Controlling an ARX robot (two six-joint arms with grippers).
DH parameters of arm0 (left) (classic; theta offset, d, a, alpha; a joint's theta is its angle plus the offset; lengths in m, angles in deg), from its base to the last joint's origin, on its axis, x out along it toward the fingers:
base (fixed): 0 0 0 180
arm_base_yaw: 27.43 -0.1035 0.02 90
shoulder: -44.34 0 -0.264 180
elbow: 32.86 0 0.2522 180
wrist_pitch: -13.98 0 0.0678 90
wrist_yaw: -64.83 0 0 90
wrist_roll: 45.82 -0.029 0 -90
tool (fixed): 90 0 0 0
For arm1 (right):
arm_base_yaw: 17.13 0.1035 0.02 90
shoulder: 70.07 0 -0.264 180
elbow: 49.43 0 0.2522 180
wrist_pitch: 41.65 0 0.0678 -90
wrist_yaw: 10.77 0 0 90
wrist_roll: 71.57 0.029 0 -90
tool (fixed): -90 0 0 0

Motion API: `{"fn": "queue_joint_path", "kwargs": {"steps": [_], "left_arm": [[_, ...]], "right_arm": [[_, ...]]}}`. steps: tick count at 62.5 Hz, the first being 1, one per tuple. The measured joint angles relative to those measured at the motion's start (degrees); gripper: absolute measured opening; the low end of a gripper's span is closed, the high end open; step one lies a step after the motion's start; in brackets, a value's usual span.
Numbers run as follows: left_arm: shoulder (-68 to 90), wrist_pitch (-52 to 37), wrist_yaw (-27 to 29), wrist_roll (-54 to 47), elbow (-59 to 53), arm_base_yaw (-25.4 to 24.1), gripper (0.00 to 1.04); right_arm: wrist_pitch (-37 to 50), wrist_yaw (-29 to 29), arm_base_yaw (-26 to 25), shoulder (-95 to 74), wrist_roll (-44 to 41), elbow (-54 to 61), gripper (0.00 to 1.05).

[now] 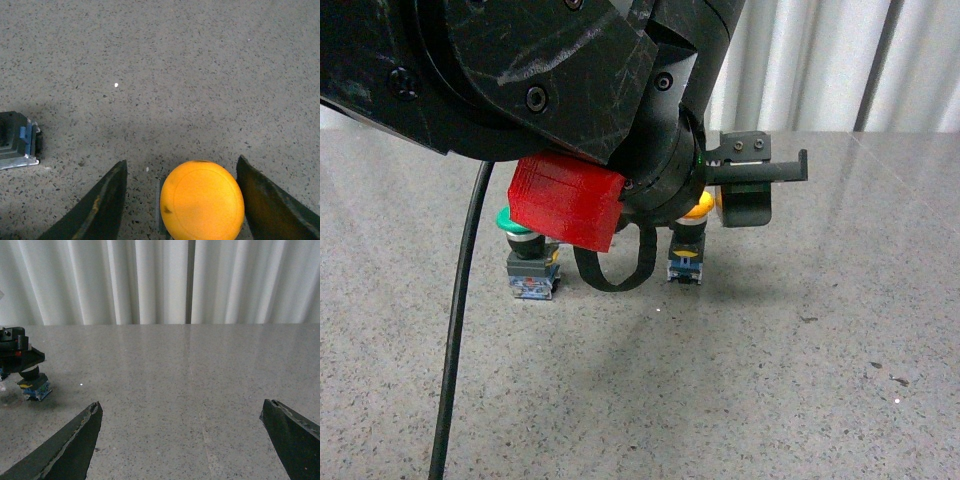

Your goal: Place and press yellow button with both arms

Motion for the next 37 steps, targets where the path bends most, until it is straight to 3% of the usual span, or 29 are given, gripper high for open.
{"fn": "queue_joint_path", "kwargs": {"steps": [15, 23, 37], "left_arm": [[-0.68, -1.66, -0.17, -0.61, -0.09, -0.66, 1.00], [-6.21, -7.48, 0.11, -6.14, -1.40, -2.64, 0.98], [-8.55, -28.13, 6.34, -19.12, -5.64, -3.69, 0.98]], "right_arm": [[0.00, 0.00, 0.00, 0.00, 0.00, 0.00, 0.98], [0.00, 0.00, 0.00, 0.00, -0.02, 0.00, 0.98], [0.02, 0.00, 0.00, 0.00, -0.02, 0.00, 0.98]]}}
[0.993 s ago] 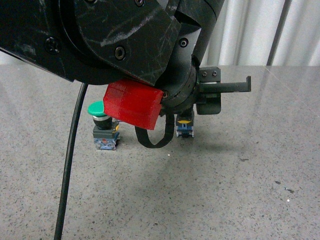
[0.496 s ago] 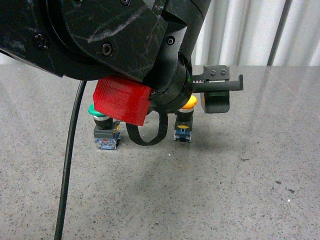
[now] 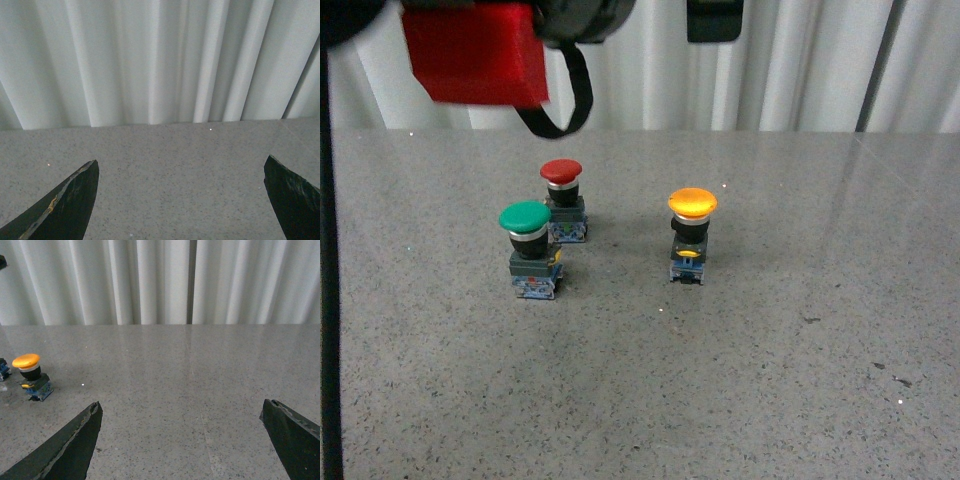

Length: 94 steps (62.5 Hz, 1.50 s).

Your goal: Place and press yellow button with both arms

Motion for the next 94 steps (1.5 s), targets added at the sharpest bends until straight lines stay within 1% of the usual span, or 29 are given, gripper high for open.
{"fn": "queue_joint_path", "kwargs": {"steps": [7, 10, 11, 14, 15, 16, 18, 21, 28, 29, 35, 38, 44, 56, 65, 77, 81, 85, 86, 89, 94], "left_arm": [[2.95, -8.57, 1.73, -7.15, -1.97, 0.63, 0.98], [3.93, -13.51, 3.41, -12.04, -2.27, 1.14, 0.98], [3.91, -13.44, 4.02, -12.59, -2.29, 1.22, 0.97], [1.62, -9.94, 5.31, -11.43, -3.74, 0.66, 0.89], [0.98, -10.05, 5.29, -10.97, -4.55, 0.44, 0.87], [-1.05, -10.64, 4.98, -9.38, -7.50, -0.42, 0.82], [-3.96, -12.02, 4.35, -7.37, -11.80, -2.01, 0.74], [-8.31, -14.21, 2.73, -5.22, -17.66, -4.87, 0.64], [-14.45, -16.70, 0.39, -3.48, -25.42, -8.92, 0.47], [-15.63, -17.14, -0.20, -3.30, -27.08, -9.62, 0.44], [-19.17, -17.90, -2.67, -2.80, -32.52, -11.32, 0.31], [-22.51, -18.27, -5.66, -2.43, -37.81, -13.05, 0.16], [-26.05, -18.43, -7.85, -2.40, -41.90, -15.19, 0.02], [-36.30, -16.98, -12.92, -2.21, -50.58, -20.76, 0.02], [-41.07, -15.10, -15.10, -2.21, -53.51, -22.73, 0.02], [-50.27, -9.92, -17.99, -2.21, -57.53, -25.79, 0.02], [-50.56, -13.86, -18.75, -2.21, -59.45, -26.36, 0.02], [-52.48, -10.54, -20.85, -2.19, -60.87, -28.17, 0.02], [-53.31, -9.38, -22.40, -2.21, -61.26, -29.38, 0.02], [-55.95, -7.02, -23.82, -2.21, -61.75, -31.74, 0.02], [-60.67, -4.28, -23.96, -2.08, -61.77, -32.11, 0.02]], "right_arm": [[-0.02, -0.02, 0.00, 0.00, 0.02, 0.00, 0.98], [-0.02, 0.00, 0.00, 0.00, 0.02, 0.00, 0.98], [-0.02, 0.00, 0.00, 0.00, 0.00, 0.00, 0.98], [0.00, 0.00, 0.00, 0.00, 0.02, 0.00, 0.98], [0.00, 0.02, 0.00, 0.00, 0.02, 0.00, 0.98], [-0.02, -0.04, 0.00, 0.00, 0.02, 0.00, 0.98], [-0.04, -0.04, 0.00, 0.00, 0.00, 0.00, 0.98], [0.00, -0.04, 0.00, 0.00, 0.00, 0.00, 0.98], [0.00, -0.02, 0.00, 0.00, 0.02, 0.00, 0.98], [0.00, 0.00, 0.00, 0.00, 0.02, 0.00, 0.98], [0.00, 0.00, 0.00, 0.00, 0.02, 0.00, 0.98], [0.00, -0.02, 0.00, 0.00, 0.02, 0.00, 0.98], [-0.02, -0.02, 0.00, 0.00, 0.02, 0.00, 0.98], [-0.02, -0.02, 0.00, 0.00, 0.02, 0.00, 0.98], [-0.02, -0.02, 0.00, 0.00, 0.02, 0.00, 0.98], [-0.02, -0.02, 0.00, 0.00, 0.00, 0.00, 0.98], [-0.02, -0.02, 0.00, 0.00, 0.00, 0.00, 0.98], [-0.02, -0.02, 0.00, 0.00, 0.00, 0.00, 0.98], [-0.02, -0.02, 0.00, 0.00, 0.00, 0.00, 0.98], [-0.02, -0.02, 0.00, 0.00, 0.00, 0.00, 0.98], [-0.02, 0.00, 0.00, 0.00, 0.02, 0.00, 0.98]]}}
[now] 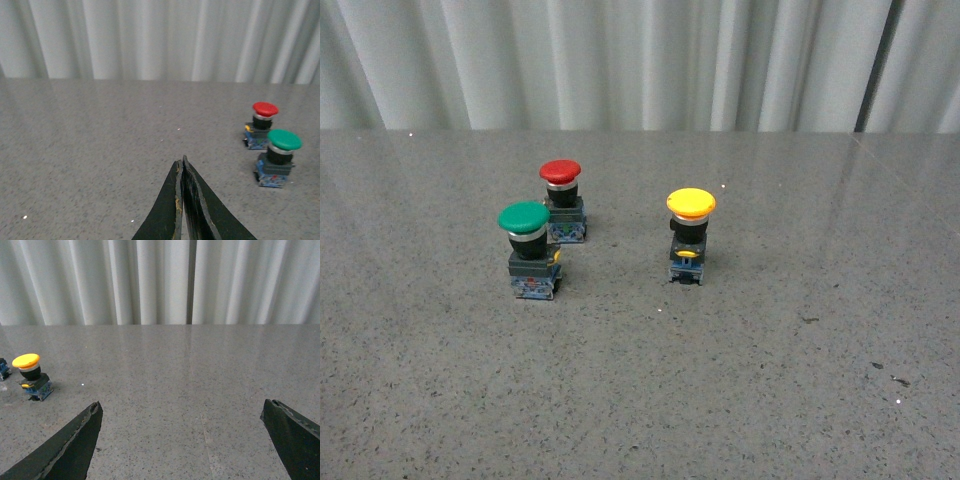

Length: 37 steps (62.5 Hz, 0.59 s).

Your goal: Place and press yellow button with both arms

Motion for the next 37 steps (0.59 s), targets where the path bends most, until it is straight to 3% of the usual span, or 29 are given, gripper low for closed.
{"fn": "queue_joint_path", "kwargs": {"steps": [37], "left_arm": [[-20.55, 19.28, -0.35, 0.00, -0.04, 0.22, 0.02]], "right_arm": [[0.02, 0.00, 0.00, 0.00, 0.00, 0.00, 0.98]]}}
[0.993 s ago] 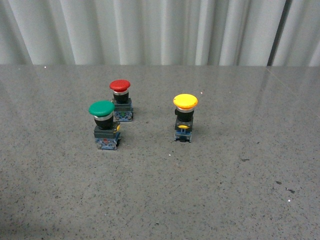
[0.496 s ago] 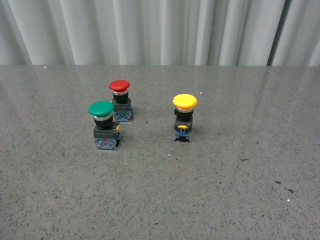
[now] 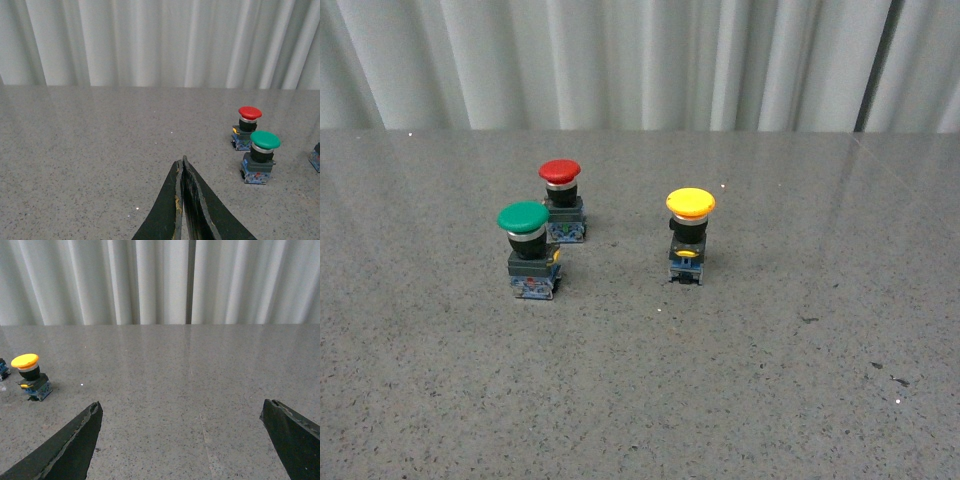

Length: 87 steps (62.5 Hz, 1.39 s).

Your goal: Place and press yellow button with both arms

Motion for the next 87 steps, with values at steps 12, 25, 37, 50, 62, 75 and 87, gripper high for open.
{"fn": "queue_joint_path", "kwargs": {"steps": [12, 25, 37, 50, 62, 75, 87], "left_arm": [[-3.58, 3.54, -0.02, 0.00, 0.00, 0.00, 0.02], [-7.37, 7.23, -0.02, 0.00, 0.00, 0.00, 0.02], [-9.60, 9.68, -0.02, 0.00, 0.00, 0.00, 0.02], [-19.37, 20.28, -0.02, 0.02, 0.02, 0.00, 0.02], [-19.34, 20.48, -0.02, 0.00, 0.02, 0.00, 0.02], [-19.34, 20.26, -0.02, 0.00, 0.02, 0.00, 0.02], [-19.34, 20.26, 0.00, 0.04, 0.02, 0.00, 0.13]], "right_arm": [[0.00, -0.02, 0.00, 0.00, -0.02, 0.00, 0.98], [-0.02, 0.00, 0.00, 0.00, 0.00, 0.00, 0.98], [-0.02, 0.00, 0.00, 0.00, 0.00, 0.00, 0.98], [-0.02, -0.02, 0.00, 0.00, 0.00, 0.00, 0.98], [-0.02, 0.00, 0.00, 0.00, 0.00, 0.00, 0.98], [0.00, 0.00, 0.00, 0.00, 0.00, 0.00, 0.98], [-0.02, 0.00, 0.00, 0.00, -0.02, 0.00, 0.98]]}}
